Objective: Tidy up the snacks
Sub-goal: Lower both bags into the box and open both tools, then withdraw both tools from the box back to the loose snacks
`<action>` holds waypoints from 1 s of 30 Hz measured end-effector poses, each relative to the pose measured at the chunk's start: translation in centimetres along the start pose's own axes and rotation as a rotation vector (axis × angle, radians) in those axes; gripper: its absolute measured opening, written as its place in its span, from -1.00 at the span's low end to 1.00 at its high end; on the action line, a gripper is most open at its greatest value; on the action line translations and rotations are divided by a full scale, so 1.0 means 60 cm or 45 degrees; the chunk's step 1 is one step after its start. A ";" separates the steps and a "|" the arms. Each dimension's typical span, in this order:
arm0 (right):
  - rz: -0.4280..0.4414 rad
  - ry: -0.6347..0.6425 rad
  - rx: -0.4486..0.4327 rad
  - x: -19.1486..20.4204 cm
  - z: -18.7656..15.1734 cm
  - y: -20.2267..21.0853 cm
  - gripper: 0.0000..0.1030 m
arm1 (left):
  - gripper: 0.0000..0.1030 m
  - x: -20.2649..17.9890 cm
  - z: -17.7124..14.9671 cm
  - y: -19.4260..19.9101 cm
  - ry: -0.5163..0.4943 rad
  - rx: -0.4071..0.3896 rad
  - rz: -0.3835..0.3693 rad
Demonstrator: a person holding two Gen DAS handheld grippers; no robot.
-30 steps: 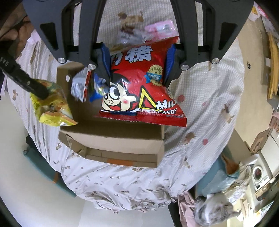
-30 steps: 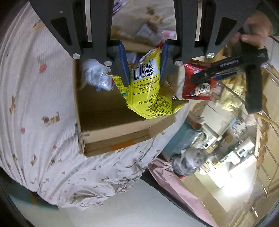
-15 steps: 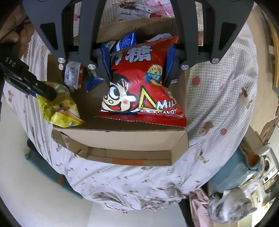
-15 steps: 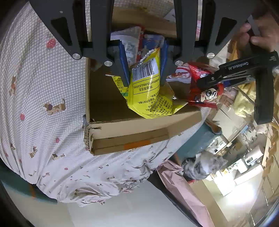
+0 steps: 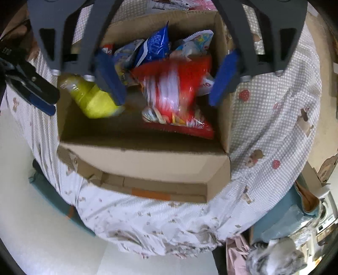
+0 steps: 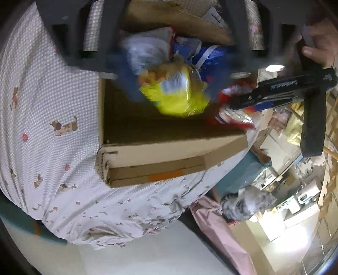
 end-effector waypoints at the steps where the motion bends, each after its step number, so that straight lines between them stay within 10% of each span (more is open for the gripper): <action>1: 0.009 -0.013 -0.012 -0.002 0.002 0.004 0.72 | 0.63 0.002 0.002 0.003 0.014 -0.006 -0.011; 10: 0.101 -0.088 0.037 -0.003 -0.004 -0.002 0.69 | 0.63 0.022 0.002 0.007 0.074 0.020 -0.007; 20: 0.502 -0.063 0.226 0.099 -0.044 -0.050 0.63 | 0.63 0.025 0.003 0.018 0.037 -0.017 0.047; 30: 0.232 -0.096 0.114 0.044 -0.031 -0.061 0.64 | 0.63 0.039 -0.001 0.022 0.043 -0.014 0.063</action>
Point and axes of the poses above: each gripper's, at about its wrist camera, not at the fingertips, and y roughly against the way its jaws point, x to its left, z to its top, the point moved 8 cm from there along -y, roughly the way its jaws point, and after that the axes turned 8 degrees about y, right-handed, at the moved point
